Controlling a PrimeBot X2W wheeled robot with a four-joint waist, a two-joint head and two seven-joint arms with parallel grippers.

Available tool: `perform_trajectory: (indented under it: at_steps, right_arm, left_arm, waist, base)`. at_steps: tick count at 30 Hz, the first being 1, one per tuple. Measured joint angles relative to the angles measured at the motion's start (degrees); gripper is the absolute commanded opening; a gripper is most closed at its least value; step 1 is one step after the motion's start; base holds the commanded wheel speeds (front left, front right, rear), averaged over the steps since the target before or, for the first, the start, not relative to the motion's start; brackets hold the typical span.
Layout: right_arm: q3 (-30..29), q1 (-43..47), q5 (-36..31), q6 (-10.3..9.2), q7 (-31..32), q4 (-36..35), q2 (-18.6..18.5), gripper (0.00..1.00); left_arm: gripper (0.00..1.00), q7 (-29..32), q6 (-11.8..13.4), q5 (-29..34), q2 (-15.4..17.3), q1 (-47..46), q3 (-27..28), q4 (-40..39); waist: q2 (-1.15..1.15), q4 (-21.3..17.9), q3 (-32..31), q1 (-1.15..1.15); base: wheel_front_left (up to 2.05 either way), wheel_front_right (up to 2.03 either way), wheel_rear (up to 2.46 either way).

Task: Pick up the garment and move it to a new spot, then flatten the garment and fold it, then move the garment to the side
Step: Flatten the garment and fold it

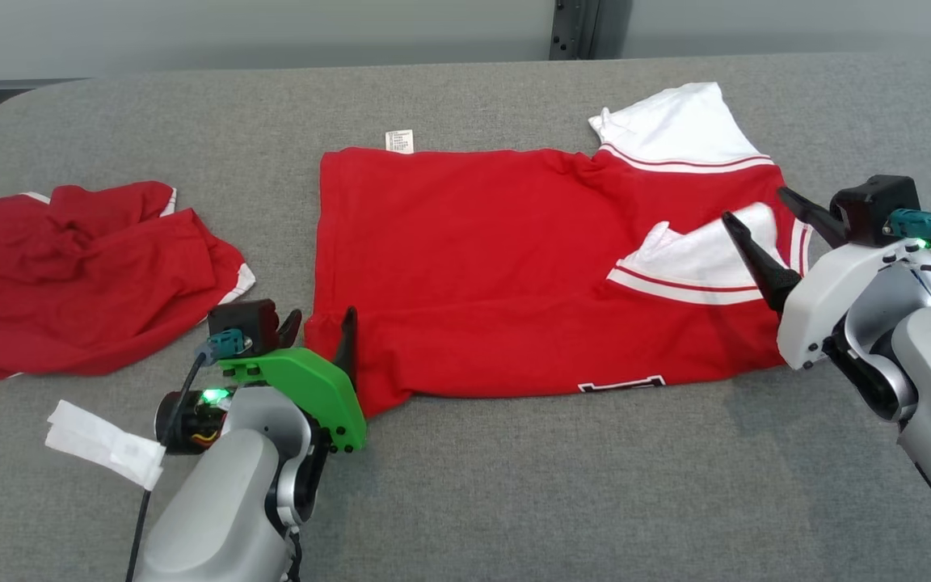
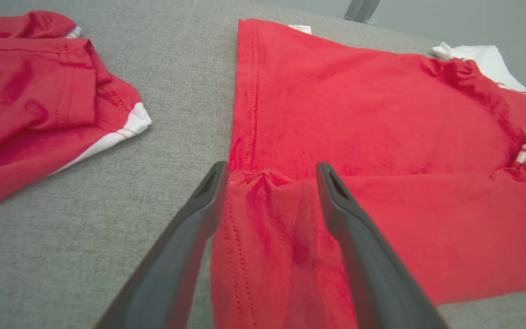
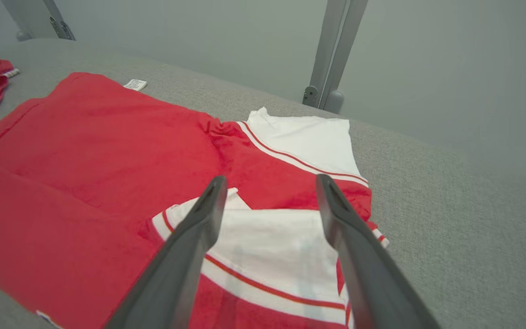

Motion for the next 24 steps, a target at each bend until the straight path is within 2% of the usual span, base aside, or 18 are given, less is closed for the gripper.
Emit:
perform_trajectory:
  at_steps: [4, 11, 15, 20, 24]
  right_arm:
    - [-2.7, 2.4, 3.3, 0.0, 3.6, -0.4, 0.6, 1.0]
    - [-10.0, 9.4, 3.7, -0.02, 16.9, -0.9, 1.2, 1.0]
    - [-15.5, 11.5, 0.0, -0.02, 21.6, -1.3, 3.4, 1.0]
    - [-21.3, 11.6, -5.0, -0.02, 26.1, -1.5, 7.9, 1.0]
    - [-24.5, 11.4, -8.8, -0.02, 29.0, -1.3, 10.7, 1.0]
  left_arm:
    - [1.0, -1.1, 0.5, 1.2, 1.7, 1.7, -0.6, -0.6]
    - [1.0, 2.3, 2.0, 3.4, 4.1, 6.4, -3.8, -3.3]
    - [1.0, 5.4, 3.6, 4.2, 4.7, 7.2, -5.1, -4.0]
    - [1.0, 8.4, 5.3, 4.8, 4.6, 6.8, -6.2, -3.7]
    - [1.0, 9.7, 5.8, 4.8, 4.2, 5.7, -6.7, -3.7]
  waist:
    - [0.0, -0.2, -1.2, 0.0]
    - [0.0, -0.6, -2.8, 0.0]
    - [0.0, -0.6, -2.2, 0.0]
    - [0.0, -0.5, -1.0, 0.0]
    - [0.0, -0.3, -0.1, 0.0]
  base:
    - [0.0, 0.0, 0.0]
    - [0.0, 0.0, 0.0]
    - [0.0, 0.0, 0.0]
    - [0.0, 0.0, 0.0]
    - [0.0, 0.0, 0.0]
